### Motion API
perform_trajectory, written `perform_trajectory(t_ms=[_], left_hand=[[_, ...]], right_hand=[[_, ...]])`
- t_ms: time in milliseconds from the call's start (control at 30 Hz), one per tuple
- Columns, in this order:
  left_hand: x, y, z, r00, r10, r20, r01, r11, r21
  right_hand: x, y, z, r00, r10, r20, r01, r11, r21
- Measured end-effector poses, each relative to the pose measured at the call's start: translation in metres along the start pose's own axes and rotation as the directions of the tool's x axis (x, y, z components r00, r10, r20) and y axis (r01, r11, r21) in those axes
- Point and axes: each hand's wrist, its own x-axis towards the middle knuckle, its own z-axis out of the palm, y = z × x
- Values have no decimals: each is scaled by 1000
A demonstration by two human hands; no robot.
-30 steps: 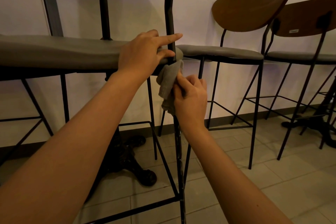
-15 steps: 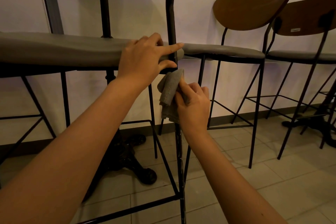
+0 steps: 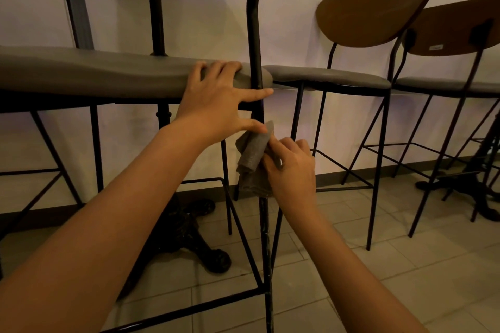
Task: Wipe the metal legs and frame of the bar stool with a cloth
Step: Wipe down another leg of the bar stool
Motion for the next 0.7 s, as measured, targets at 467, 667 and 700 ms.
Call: perform_trajectory(t_ms=[467, 667, 700], left_hand=[[2, 0, 2, 999, -6, -33, 6, 1000, 14], [1, 2, 7, 993, 0, -115, 6, 999, 52], [1, 2, 8, 992, 1, -127, 6, 999, 54]], right_hand=[[3, -6, -2, 992, 109, 66, -113, 992, 58], [-13, -6, 8, 993, 103, -60, -103, 995, 11], [-18, -4, 9, 993, 106, -57, -106, 994, 0]])
